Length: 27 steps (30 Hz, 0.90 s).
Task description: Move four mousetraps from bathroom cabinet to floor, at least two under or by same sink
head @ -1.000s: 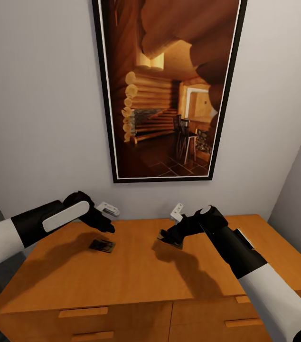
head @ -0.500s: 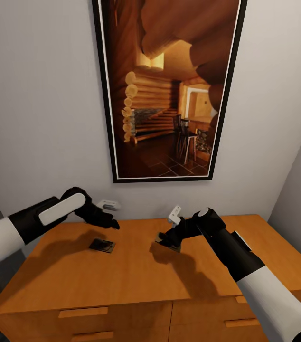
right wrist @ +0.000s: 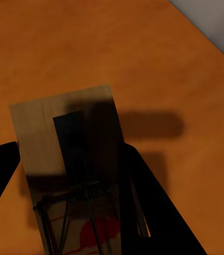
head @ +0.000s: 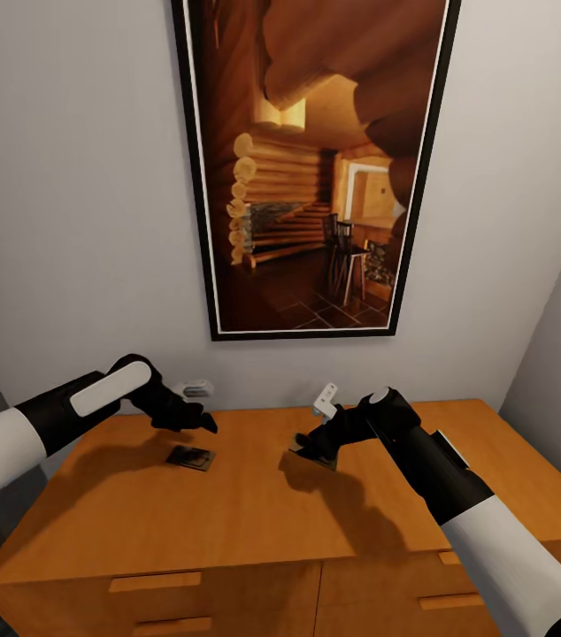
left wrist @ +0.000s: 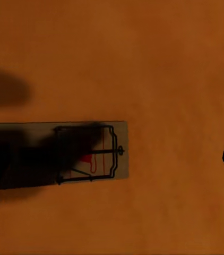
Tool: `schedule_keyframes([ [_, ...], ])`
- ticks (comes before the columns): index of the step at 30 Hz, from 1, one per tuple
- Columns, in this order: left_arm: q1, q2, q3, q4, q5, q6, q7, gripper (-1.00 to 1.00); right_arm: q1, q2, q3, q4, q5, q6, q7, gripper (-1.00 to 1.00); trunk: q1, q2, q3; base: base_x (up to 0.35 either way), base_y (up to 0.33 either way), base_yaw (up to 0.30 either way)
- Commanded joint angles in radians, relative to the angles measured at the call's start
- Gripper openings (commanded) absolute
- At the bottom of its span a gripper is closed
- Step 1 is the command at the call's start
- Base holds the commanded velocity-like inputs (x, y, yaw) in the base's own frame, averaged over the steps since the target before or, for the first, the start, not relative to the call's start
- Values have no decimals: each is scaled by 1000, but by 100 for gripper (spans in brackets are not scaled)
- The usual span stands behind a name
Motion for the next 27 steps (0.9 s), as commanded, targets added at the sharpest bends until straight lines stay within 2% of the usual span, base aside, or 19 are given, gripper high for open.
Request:
schedule_keyframes([
  [1, -2, 0, -2, -2, 14, -1, 9, 100, -1, 0, 1, -1, 10, 2, 8, -100, 0, -1, -1, 0, 0, 0],
  [5, -2, -1, 0, -3, 30, -2, 9, 100, -1, 0, 1, -1, 10, 1, 9, -100, 0, -1, -1, 0, 0, 0],
  [10, -2, -6, 1, -1, 69, -7, 9, 100, -1, 0, 1, -1, 9, 0, 10, -100, 0, -1, -1, 0, 0, 0],
  [14, -2, -9, 1, 0, 93, -37, 9, 100, -1, 0, 1, -1, 9, 0, 11, -100, 0, -1, -1, 0, 0, 0],
  [22, -2, -10, 11, 3, 102, -74, 32, 100, -1, 0, 1, -1, 9, -1, 12, -100, 0, -1, -1, 0, 0, 0],
  [25, -2, -10, 23, 3, 102, -82, 107, 100, -1, 0, 1, -1, 9, -2, 12, -100, 0, -1, -1, 0, 0, 0],
  [27, -2, -14, 45, -1, 107, -90, 228, 100, -1, 0, 1, -1, 9, -3, 12, -100, 0, -1, -1, 0, 0, 0],
])
